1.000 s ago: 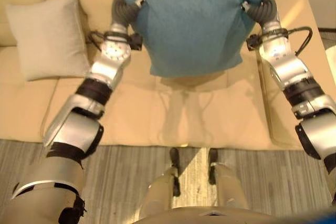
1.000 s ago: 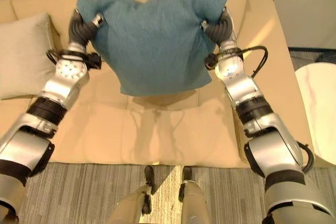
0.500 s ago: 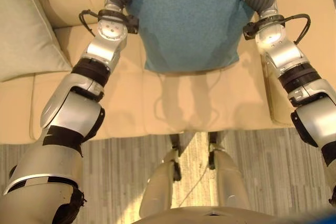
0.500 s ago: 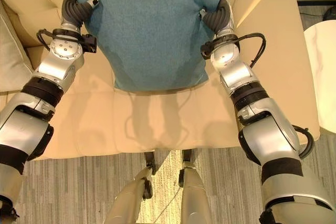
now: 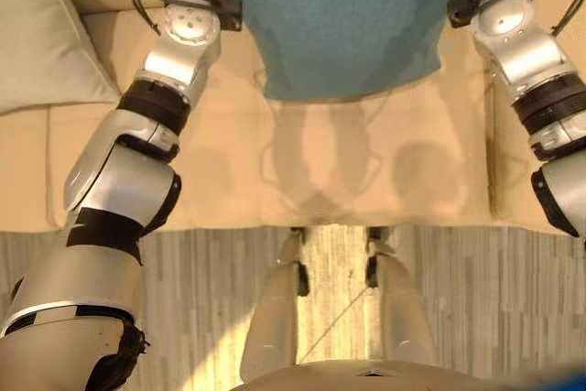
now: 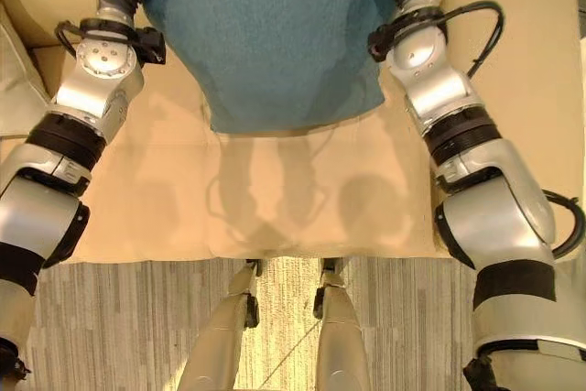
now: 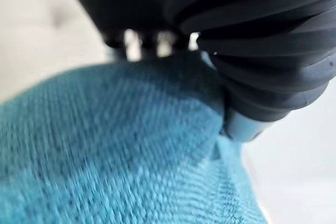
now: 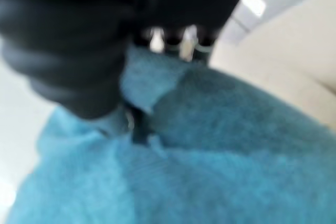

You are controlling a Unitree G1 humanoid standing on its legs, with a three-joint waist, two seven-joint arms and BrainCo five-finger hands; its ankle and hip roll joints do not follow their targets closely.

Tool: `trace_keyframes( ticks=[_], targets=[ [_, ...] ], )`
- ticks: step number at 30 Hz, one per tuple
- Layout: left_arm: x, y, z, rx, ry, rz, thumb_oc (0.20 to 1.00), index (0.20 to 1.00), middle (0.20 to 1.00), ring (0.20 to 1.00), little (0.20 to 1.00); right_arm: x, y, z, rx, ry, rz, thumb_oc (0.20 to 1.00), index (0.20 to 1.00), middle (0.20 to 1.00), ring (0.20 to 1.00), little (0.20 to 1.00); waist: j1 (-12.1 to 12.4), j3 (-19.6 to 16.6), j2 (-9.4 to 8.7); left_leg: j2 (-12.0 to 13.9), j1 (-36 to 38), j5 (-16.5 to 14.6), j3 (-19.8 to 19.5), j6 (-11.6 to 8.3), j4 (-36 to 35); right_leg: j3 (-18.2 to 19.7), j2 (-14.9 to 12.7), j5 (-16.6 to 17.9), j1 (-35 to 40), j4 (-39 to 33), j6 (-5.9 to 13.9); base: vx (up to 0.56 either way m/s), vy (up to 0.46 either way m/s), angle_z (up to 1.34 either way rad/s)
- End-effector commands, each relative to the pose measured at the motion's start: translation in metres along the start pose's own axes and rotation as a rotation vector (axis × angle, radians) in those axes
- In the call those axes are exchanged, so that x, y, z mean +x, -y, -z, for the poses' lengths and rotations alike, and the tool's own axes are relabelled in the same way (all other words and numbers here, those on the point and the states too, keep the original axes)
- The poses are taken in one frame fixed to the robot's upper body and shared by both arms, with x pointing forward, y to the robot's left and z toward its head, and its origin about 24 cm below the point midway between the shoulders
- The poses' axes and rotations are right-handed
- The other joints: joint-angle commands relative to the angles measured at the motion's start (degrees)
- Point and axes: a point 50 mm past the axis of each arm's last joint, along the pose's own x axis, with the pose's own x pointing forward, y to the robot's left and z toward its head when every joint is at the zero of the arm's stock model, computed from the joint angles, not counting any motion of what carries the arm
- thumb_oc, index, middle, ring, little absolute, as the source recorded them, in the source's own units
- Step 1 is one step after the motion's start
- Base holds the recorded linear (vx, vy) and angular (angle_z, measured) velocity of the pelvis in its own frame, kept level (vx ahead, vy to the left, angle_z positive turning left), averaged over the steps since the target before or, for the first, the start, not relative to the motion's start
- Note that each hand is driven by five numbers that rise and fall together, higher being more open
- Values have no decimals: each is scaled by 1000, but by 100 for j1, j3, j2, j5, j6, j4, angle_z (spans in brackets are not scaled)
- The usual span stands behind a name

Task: Pick up all the scattered cushions and arrange them neatly on the sofa.

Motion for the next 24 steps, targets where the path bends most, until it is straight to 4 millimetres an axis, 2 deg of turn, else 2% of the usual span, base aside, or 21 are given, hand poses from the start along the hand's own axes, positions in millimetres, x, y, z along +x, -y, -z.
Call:
trace_keyframes(
  ticks=[1, 6, 9, 12, 21, 22, 23, 24],
  targets=[
    [21, -18, -64, -37, 217, -55, 200, 200, 200, 200, 200, 15, 13, -61, 65, 219, 65, 200, 200, 200, 200, 200, 67, -320, -196, 65, 147, -1186, 257, -438, 528, -40, -259, 1273, 773, -1683, 450, -35, -5, 29],
    [22, -16, -61, -12, 196, -53, 200, 200, 200, 200, 200, 14, 6, -49, 55, 161, 41, 200, 200, 200, 200, 200, 46, -246, -200, 59, 45, -1226, 256, -438, 679, -30, -283, 1291, 732, -1651, 437, -18, 2, -3],
    [24, -17, -61, 84, 187, -51, 200, 200, 200, 200, 200, 12, -3, -36, 28, 114, 18, 200, 200, 200, 200, 200, -6, -198, -186, 57, -6, -1228, 286, -437, 731, 9, -279, 1294, 676, -1618, 419, 0, 0, 0],
    [26, -21, -64, 116, 189, -64, 200, 200, 200, 200, 200, 12, -7, -33, -9, 95, 11, 200, 200, 200, 200, 200, -40, -161, -165, 49, -52, -1222, 307, -432, 739, 38, -271, 1312, 631, -1612, 413, 0, 0, 0],
    [33, -23, -77, 189, 193, -114, 200, 200, 200, 200, 200, 15, -4, -16, -123, -5, 33, 200, 200, 200, 200, 200, -62, -119, -97, 44, -149, -1184, 336, -433, 738, 45, -246, 1369, 513, -1655, 417, -6, 4, -9],
    [35, -22, -77, 210, 171, -128, 216, 216, 216, 216, 216, 17, -3, -15, -167, -27, 40, 545, 545, 545, 545, 545, -48, -120, -97, 53, -189, -1173, 333, -437, 754, 40, -243, 1386, 487, -1664, 416, 0, 0, 0],
    [36, -21, -76, 218, 157, -133, 1000, 1000, 1000, 1000, 1000, 19, -1, -15, -184, -37, 45, 1000, 1000, 1000, 1000, 1000, -38, -127, -100, 55, -195, -1165, 330, -440, 750, 34, -235, 1395, 485, -1679, 417, 0, 0, 0],
    [36, -21, -76, 218, 158, -133, 1000, 1000, 1000, 1000, 1000, 19, -1, -16, -184, -36, 45, 1000, 1000, 1000, 1000, 1000, -37, -124, -98, 56, -196, -1165, 329, -441, 750, 34, -235, 1395, 485, -1680, 416, 81, -20, -2]
  ],
)
